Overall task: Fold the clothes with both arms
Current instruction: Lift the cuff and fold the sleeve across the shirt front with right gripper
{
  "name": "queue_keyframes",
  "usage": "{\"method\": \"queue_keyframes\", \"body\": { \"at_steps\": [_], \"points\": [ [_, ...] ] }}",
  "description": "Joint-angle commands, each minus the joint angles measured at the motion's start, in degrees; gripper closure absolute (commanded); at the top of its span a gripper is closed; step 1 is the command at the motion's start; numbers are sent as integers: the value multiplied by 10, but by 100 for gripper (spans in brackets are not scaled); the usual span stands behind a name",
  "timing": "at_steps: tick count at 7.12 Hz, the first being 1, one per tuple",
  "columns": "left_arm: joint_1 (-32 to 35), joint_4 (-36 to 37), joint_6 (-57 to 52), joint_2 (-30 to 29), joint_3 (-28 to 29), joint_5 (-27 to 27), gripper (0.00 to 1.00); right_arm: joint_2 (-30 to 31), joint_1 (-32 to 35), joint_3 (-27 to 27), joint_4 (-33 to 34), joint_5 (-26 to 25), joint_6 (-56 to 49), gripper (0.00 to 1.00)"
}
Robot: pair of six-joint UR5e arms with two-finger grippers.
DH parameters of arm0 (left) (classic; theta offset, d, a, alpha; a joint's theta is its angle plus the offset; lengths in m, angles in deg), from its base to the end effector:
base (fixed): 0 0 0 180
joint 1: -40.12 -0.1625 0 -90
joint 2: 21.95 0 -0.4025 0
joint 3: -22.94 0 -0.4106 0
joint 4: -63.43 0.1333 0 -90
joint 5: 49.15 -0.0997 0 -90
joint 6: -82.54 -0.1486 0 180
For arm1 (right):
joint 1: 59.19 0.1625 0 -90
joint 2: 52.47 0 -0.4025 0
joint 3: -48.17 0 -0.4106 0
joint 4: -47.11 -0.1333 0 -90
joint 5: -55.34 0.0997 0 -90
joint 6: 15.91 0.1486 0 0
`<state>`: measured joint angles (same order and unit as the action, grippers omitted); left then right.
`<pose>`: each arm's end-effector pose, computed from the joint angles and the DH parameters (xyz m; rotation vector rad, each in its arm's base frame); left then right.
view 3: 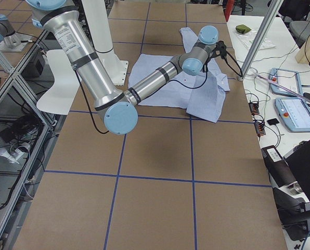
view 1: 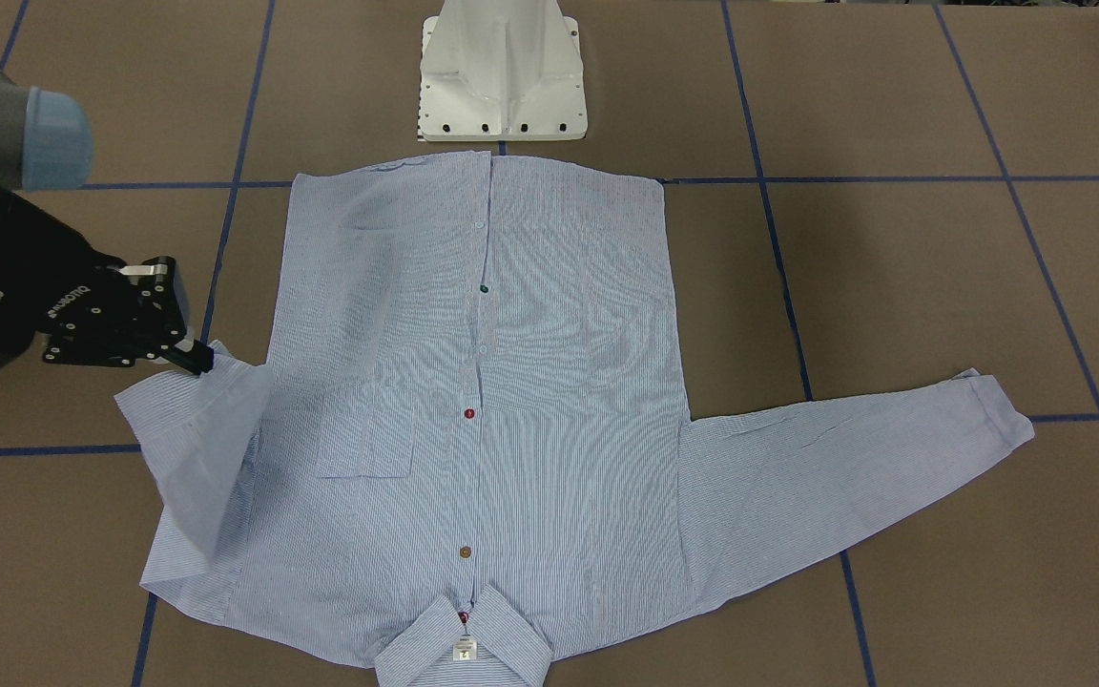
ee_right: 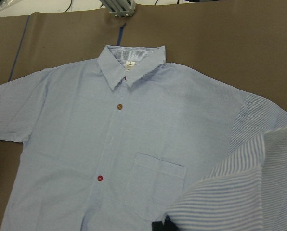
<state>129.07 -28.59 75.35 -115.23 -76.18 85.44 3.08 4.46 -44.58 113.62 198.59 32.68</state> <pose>-0.0190 -0.5474 0.5538 0.2805 0.7617 0.2338 -0.2895 -0.6166 0.2027 0.2641 -1.2475 -0.1573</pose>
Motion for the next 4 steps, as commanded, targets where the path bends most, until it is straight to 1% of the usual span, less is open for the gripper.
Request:
{"method": "queue_keyframes", "body": {
  "at_steps": [1, 2, 4],
  "points": [
    [0, 0, 1, 0, 1, 0, 0, -81, -41, 56, 0, -7, 6, 100],
    [0, 0, 1, 1, 1, 0, 0, -96, -52, 65, -1, -12, 6, 100],
    [0, 0, 1, 1, 2, 0, 0, -105, -82, 70, -1, -54, 6, 100]
  ]
}}
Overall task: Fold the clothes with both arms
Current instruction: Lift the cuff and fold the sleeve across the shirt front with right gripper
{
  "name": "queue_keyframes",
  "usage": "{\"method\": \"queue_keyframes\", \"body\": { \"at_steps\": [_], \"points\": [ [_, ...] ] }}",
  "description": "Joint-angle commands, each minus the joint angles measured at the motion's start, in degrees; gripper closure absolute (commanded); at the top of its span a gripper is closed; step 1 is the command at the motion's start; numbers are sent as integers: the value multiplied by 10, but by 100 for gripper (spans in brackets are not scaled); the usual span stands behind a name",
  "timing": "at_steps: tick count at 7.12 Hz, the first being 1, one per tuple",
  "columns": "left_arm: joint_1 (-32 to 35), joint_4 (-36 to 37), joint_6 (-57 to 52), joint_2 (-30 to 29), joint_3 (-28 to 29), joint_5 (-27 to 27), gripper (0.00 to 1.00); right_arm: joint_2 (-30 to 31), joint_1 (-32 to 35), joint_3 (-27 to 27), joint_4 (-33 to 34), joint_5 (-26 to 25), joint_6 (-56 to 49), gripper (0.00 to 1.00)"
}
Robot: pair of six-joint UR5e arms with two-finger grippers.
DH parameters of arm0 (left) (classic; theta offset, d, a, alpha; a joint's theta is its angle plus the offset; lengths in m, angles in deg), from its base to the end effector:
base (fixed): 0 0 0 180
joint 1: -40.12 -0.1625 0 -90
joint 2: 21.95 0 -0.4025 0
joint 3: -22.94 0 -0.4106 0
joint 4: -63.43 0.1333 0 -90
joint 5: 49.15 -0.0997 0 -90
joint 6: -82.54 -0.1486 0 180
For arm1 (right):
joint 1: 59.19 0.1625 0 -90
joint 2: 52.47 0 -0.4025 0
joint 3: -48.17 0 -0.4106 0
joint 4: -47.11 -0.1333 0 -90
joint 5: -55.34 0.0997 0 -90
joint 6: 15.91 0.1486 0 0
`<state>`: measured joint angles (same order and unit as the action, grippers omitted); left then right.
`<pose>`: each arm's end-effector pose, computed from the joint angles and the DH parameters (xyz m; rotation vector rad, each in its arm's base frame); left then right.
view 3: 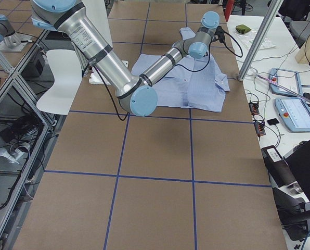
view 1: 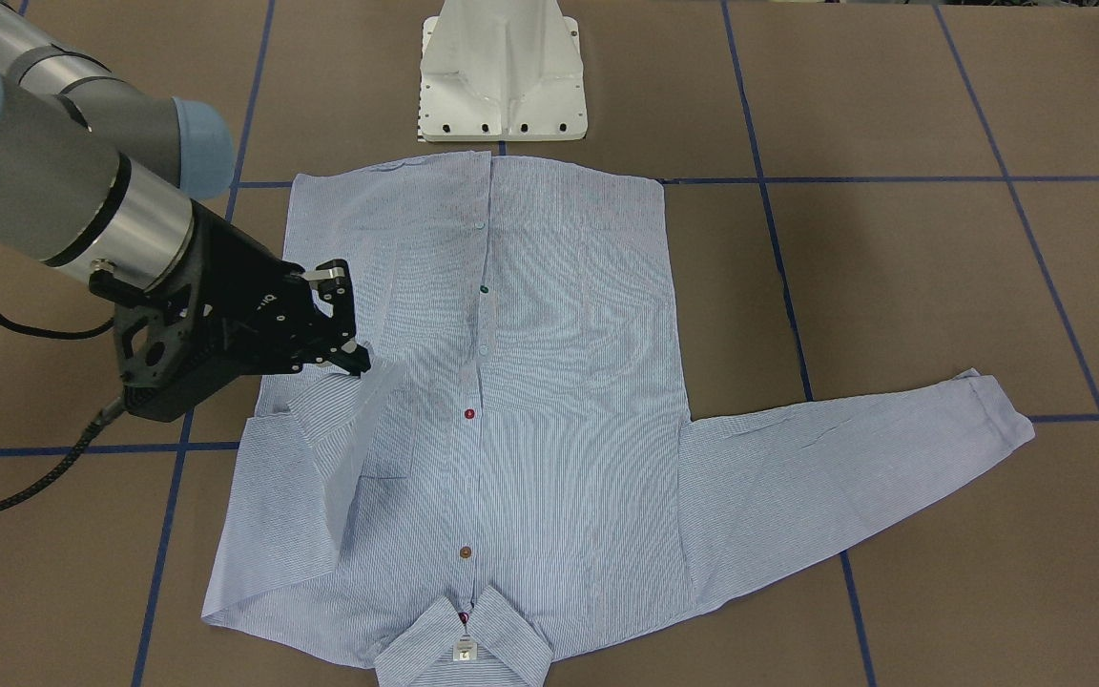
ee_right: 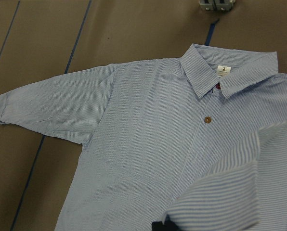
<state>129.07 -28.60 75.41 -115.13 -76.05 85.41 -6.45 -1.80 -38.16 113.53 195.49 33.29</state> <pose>-0.0190 -0.5468 0.5560 0.2764 0.7616 0.2312 -0.3729 -0.6185 0.1389 0.2725 -1.2594 -0.2387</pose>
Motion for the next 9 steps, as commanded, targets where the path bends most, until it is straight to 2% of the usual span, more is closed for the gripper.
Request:
{"method": "queue_keyframes", "body": {
  "at_steps": [1, 4, 5, 7, 8, 9],
  "points": [
    [0, 0, 1, 0, 0, 0, 0, -23, -30, 22, -1, -32, 0, 100],
    [0, 0, 1, 0, 0, 0, 0, -60, -80, 60, -3, -81, 0, 100],
    [0, 0, 2, 0, 0, 0, 0, -90, -100, 91, -3, -113, 0, 100],
    [0, 0, 2, 1, 2, 0, 0, -177, -137, 209, -9, -170, 0, 100],
    [0, 0, 3, 0, 5, 1, 0, -182, -159, 249, -50, -208, 0, 100],
    [0, -8, 3, -1, 12, 1, 0, -182, -181, 269, -64, -242, 0, 100]
  ]
}}
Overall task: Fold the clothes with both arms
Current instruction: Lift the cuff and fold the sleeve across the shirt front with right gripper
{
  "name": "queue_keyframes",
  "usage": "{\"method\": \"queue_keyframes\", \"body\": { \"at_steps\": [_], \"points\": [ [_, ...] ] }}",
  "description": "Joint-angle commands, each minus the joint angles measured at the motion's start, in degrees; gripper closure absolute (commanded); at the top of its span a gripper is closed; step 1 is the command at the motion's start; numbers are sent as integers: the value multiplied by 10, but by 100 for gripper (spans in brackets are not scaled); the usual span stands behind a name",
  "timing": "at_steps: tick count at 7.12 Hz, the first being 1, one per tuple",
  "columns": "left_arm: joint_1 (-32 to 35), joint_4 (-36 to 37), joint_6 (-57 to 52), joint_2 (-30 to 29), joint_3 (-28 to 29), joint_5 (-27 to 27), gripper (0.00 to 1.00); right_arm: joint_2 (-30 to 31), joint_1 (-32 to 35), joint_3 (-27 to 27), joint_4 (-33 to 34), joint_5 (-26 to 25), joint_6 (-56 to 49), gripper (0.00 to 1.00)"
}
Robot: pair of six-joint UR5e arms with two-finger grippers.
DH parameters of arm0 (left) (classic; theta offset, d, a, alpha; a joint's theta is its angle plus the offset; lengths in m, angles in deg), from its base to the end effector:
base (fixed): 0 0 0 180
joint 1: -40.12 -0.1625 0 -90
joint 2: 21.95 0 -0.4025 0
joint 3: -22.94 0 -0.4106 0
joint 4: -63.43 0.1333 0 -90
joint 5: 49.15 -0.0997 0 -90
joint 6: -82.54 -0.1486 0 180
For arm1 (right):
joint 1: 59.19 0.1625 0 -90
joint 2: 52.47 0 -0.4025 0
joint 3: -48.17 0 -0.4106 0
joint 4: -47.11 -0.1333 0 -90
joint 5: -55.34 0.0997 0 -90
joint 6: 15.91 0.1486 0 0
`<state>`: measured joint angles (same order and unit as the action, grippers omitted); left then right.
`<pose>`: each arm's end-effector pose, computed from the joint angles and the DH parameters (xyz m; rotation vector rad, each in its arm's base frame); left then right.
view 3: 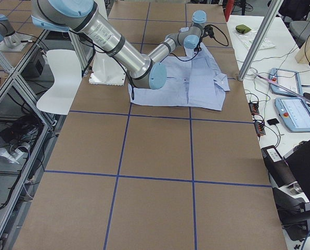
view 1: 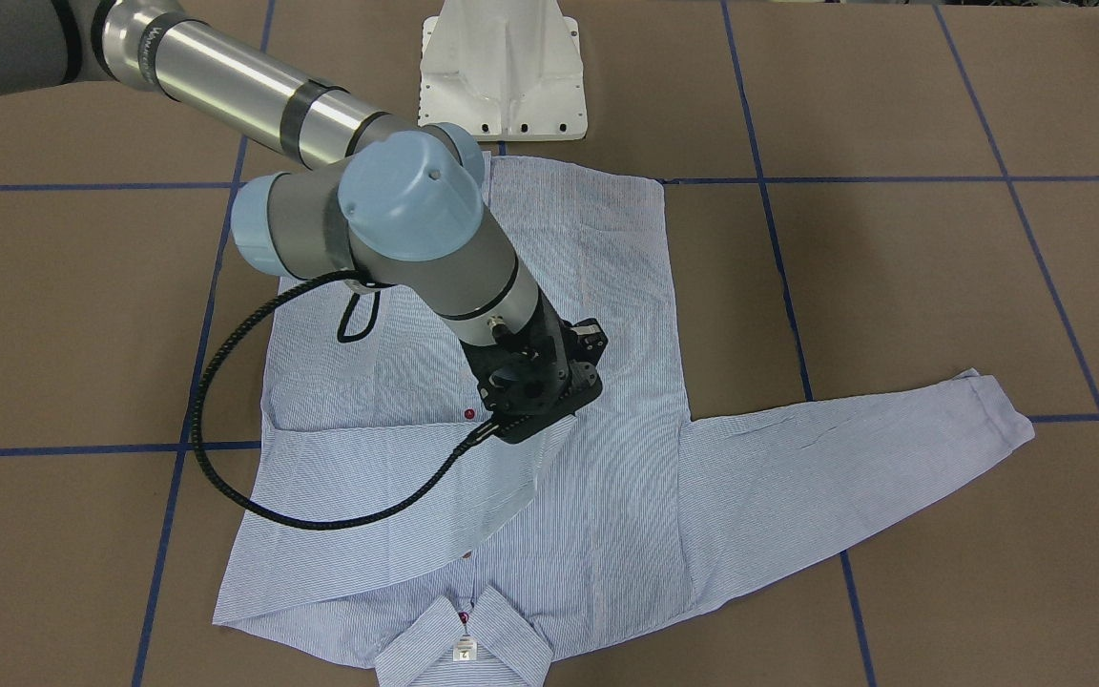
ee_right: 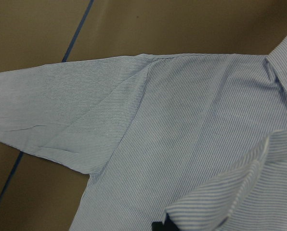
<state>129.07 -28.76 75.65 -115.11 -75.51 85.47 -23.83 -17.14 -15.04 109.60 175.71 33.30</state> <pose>-0.0189 -0.5469 0.5607 0.2682 0.7637 0.2247 -0.5932 -0.6134 0.0944 0.3416 -1.1074 -0.2674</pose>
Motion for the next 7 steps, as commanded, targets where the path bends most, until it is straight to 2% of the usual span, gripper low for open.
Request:
{"method": "queue_keyframes", "body": {
  "at_steps": [1, 2, 5, 6, 7],
  "points": [
    [0, -24, 0, -1, 21, 0, 0, -10, -53, 52, -26, -84, 0, 20],
    [0, -30, 1, -1, 25, 0, 0, -10, -86, 57, -32, -160, 2, 0],
    [0, -33, 7, -2, 25, 1, 0, -19, -93, 52, -26, -166, 55, 0],
    [-3, -71, 40, -2, 25, 1, 0, -17, -90, 32, -13, -162, 75, 0],
    [-25, -128, 94, -2, 46, 1, 0, -17, -79, -7, 58, -160, 77, 0]
  ]
}}
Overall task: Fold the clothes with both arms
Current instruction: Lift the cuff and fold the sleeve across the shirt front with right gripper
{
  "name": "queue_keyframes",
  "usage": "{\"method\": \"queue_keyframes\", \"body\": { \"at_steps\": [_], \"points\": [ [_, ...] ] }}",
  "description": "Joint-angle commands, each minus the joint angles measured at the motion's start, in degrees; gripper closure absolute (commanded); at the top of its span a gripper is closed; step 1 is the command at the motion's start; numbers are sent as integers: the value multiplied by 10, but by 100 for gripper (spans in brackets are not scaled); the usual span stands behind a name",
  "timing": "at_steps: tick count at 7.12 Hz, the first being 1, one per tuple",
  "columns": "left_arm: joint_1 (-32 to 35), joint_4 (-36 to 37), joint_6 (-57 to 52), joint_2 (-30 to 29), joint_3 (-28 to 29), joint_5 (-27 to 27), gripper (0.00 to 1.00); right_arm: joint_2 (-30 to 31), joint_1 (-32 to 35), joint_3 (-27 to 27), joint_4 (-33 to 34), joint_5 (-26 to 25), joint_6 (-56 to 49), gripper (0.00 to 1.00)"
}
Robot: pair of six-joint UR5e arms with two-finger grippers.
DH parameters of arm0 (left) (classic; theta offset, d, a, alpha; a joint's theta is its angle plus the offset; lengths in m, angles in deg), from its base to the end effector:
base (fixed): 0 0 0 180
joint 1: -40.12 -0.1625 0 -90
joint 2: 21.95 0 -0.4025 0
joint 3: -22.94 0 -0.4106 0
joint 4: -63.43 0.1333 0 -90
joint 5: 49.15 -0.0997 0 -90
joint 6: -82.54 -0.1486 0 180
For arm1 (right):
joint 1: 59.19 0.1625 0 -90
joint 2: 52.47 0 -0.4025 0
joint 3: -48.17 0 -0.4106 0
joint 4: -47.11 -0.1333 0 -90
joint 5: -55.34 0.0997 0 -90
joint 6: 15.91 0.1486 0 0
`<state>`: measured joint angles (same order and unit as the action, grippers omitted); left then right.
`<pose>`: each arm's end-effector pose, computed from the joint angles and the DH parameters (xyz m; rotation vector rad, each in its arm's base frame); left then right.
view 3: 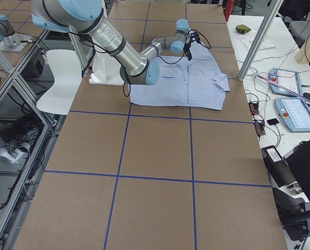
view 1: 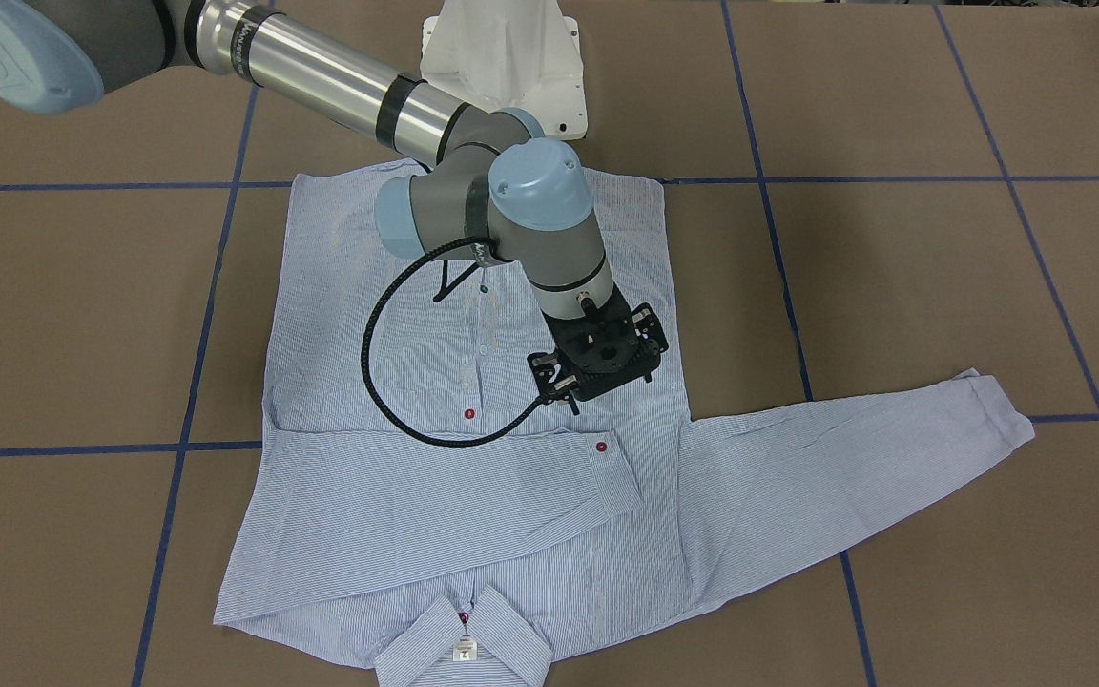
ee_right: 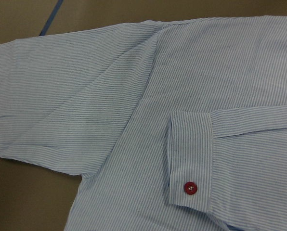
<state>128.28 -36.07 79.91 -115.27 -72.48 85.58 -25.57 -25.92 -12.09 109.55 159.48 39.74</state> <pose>-0.0108 -0.5575 0.5710 0.3076 0.7727 0.1977 -0.6794 -0.5618 0.1017 0.4033 -1.0031 -0.1482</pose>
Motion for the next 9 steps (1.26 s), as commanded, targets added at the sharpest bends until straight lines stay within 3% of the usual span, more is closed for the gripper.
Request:
{"method": "queue_keyframes", "body": {
  "at_steps": [1, 3, 5, 7, 9],
  "points": [
    [-45, -137, 126, 0, 56, 0, 0, 4, 27, -79, 142, 33, 13, 0],
    [-111, -321, 323, 3, 124, -1, 0, 56, 78, -158, 220, 101, 13, 0],
    [-145, -439, 513, 3, 169, -6, 0, 138, 96, -254, 272, 106, 3, 0],
    [-246, -498, 693, 2, 171, -122, 4, 218, 125, -330, 297, 128, -46, 0],
    [-272, -503, 718, 3, 171, -151, 7, 261, 141, -376, 324, 132, -84, 0]
  ]
}}
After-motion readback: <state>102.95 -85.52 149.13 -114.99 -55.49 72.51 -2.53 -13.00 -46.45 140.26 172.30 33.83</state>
